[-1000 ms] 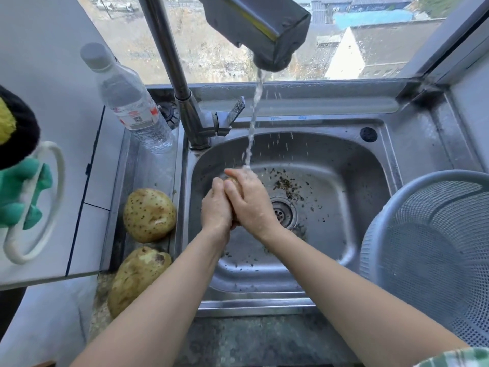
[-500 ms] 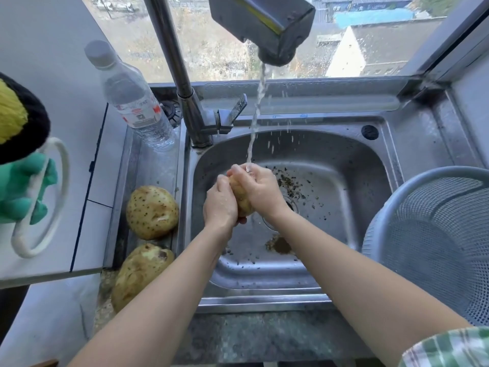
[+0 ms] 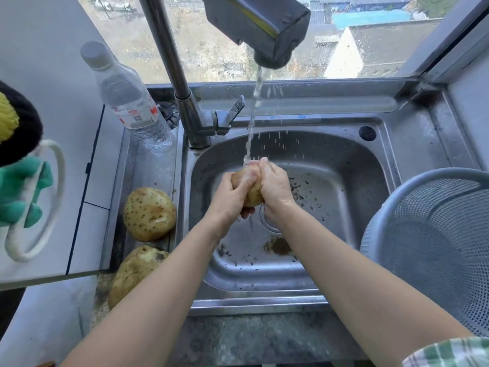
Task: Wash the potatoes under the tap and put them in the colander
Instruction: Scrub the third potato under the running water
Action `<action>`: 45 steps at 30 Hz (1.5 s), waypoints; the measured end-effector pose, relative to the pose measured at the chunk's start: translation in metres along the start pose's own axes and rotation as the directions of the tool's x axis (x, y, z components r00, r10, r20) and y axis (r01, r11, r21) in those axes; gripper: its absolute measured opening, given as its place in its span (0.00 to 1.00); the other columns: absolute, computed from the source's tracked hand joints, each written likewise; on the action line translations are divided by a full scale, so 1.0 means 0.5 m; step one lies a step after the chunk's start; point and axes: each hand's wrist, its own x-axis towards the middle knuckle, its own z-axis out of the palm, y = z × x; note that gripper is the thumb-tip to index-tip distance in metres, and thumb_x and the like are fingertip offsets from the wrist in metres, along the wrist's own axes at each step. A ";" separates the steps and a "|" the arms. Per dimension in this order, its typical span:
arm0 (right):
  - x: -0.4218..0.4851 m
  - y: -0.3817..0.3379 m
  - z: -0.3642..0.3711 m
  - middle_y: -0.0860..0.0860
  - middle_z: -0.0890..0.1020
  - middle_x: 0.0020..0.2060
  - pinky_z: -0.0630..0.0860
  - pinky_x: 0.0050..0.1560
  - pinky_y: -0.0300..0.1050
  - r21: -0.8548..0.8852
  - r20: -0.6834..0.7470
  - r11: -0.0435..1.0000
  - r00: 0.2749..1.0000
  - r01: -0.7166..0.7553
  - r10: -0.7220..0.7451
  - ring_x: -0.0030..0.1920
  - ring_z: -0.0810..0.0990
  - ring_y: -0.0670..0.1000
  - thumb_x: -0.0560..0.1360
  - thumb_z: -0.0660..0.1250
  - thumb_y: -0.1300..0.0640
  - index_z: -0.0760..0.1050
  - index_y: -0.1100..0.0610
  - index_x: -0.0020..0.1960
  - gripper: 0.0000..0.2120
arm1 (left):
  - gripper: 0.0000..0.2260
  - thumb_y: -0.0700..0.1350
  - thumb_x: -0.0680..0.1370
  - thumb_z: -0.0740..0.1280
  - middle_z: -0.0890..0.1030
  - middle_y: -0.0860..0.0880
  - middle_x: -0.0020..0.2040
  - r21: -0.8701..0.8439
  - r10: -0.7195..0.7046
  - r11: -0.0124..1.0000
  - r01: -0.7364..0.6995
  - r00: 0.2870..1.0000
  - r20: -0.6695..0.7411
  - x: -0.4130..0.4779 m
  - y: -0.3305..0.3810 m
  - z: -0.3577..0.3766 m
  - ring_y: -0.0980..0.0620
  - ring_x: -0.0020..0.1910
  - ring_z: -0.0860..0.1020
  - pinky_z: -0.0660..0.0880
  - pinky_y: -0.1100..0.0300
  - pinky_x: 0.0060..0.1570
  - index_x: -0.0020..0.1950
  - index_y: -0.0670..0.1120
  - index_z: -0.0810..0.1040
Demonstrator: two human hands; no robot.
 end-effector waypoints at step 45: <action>0.007 -0.012 -0.027 0.56 0.84 0.41 0.82 0.42 0.50 0.181 -0.016 0.983 1.000 0.028 -0.025 0.41 0.83 0.54 0.83 0.56 0.51 0.82 0.54 0.41 0.19 | 0.09 0.49 0.82 0.64 0.81 0.41 0.50 -0.184 0.034 0.982 -0.035 0.999 -0.012 0.012 0.004 -0.024 0.39 0.50 0.83 0.84 0.45 0.46 0.51 0.44 0.77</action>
